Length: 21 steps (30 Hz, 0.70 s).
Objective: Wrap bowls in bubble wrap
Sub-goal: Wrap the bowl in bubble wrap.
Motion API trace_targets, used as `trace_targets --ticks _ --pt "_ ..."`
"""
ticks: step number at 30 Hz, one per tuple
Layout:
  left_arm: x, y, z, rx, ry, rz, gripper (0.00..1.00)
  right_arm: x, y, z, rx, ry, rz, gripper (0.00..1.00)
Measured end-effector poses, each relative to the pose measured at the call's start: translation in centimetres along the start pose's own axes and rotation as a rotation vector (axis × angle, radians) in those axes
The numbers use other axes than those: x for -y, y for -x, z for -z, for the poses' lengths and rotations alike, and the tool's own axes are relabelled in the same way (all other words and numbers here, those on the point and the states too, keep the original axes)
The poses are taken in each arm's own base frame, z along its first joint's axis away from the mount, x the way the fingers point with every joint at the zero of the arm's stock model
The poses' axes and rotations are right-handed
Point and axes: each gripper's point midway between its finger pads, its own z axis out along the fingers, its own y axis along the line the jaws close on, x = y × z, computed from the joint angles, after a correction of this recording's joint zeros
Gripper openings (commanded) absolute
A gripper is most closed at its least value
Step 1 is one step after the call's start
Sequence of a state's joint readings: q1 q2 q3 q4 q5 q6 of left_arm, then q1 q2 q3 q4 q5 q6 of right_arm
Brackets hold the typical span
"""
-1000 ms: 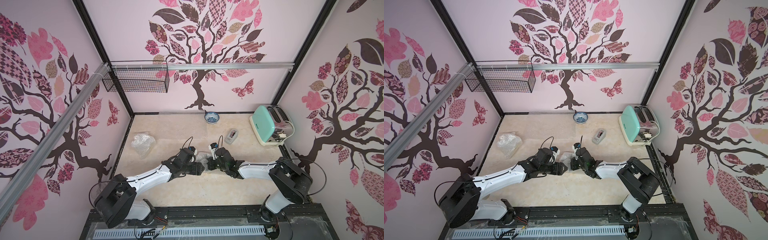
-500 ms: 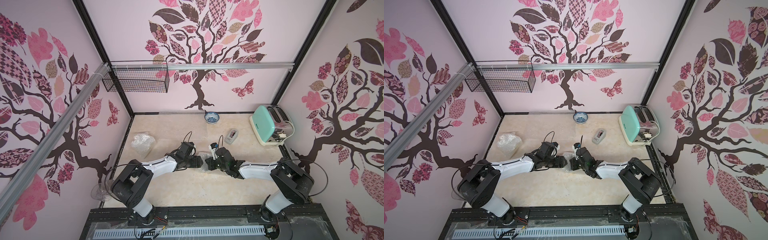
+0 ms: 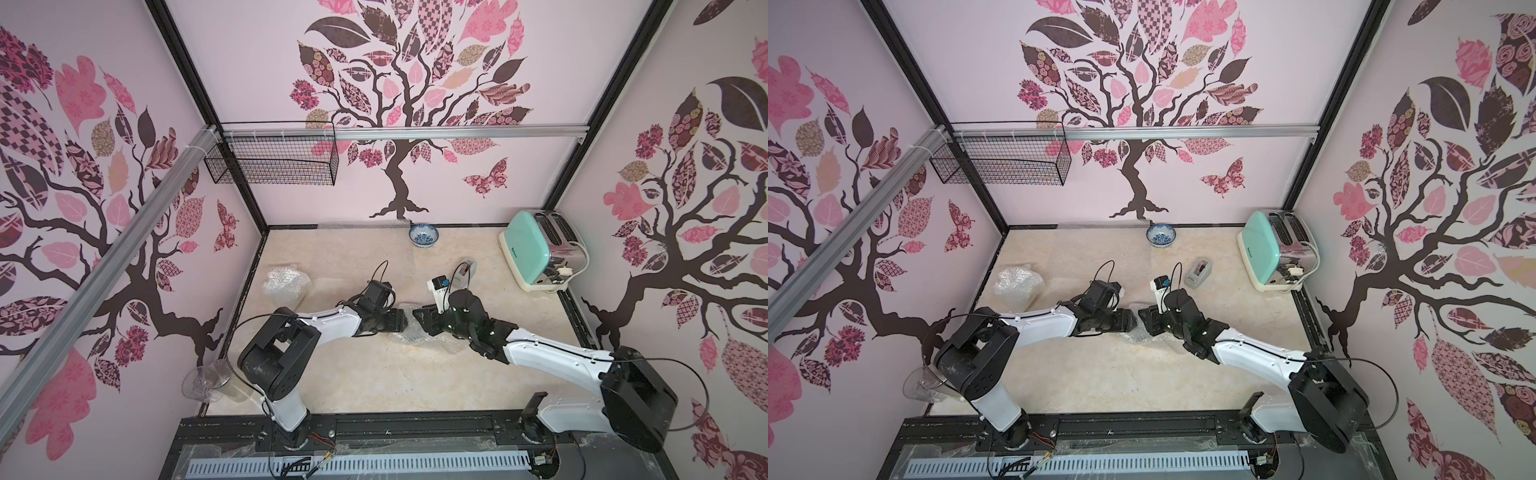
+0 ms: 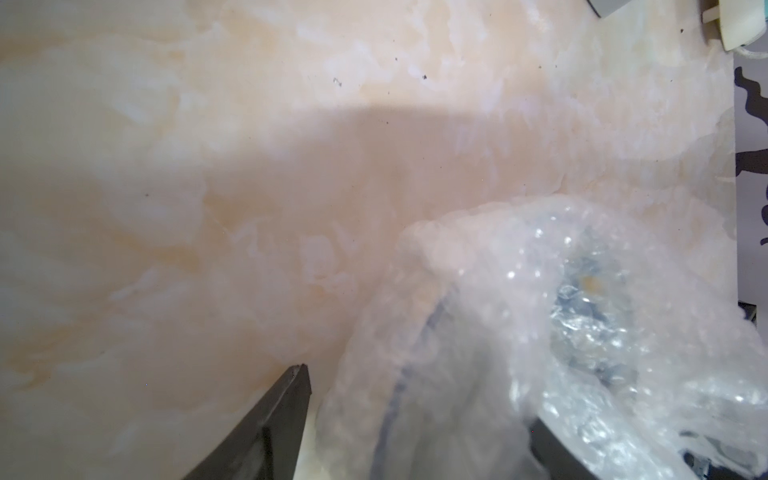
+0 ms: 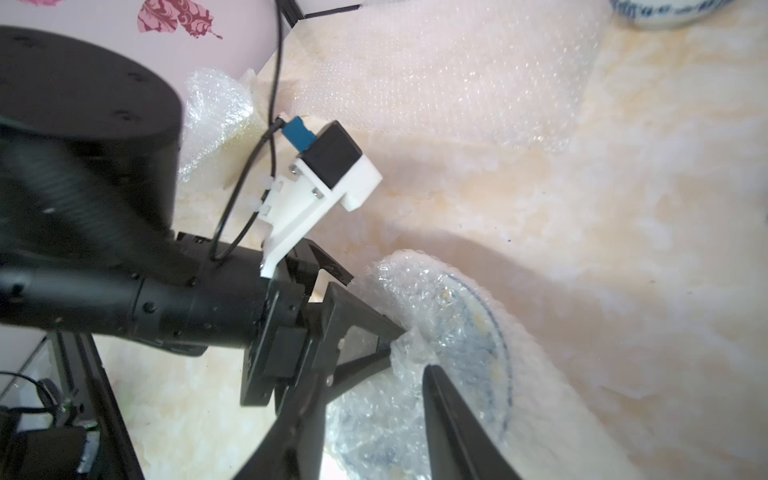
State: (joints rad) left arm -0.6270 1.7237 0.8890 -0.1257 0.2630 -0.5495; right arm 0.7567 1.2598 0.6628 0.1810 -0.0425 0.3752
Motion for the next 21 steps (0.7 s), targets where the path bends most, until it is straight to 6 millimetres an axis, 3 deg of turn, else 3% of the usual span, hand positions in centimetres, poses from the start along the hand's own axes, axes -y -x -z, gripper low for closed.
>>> trace_targets --ticks 5,11,21 --pt "0.2 0.4 -0.2 -0.003 -0.002 -0.006 0.64 1.9 0.1 2.8 0.024 -0.108 0.033 0.82" --pt "0.1 0.4 -0.6 -0.022 0.011 -0.022 0.61 5.6 -1.6 6.2 0.014 -0.293 0.014 0.81" --pt "0.0 0.6 -0.8 -0.071 0.045 -0.072 0.59 8.5 -6.9 7.6 -0.199 -0.446 -0.101 0.82"
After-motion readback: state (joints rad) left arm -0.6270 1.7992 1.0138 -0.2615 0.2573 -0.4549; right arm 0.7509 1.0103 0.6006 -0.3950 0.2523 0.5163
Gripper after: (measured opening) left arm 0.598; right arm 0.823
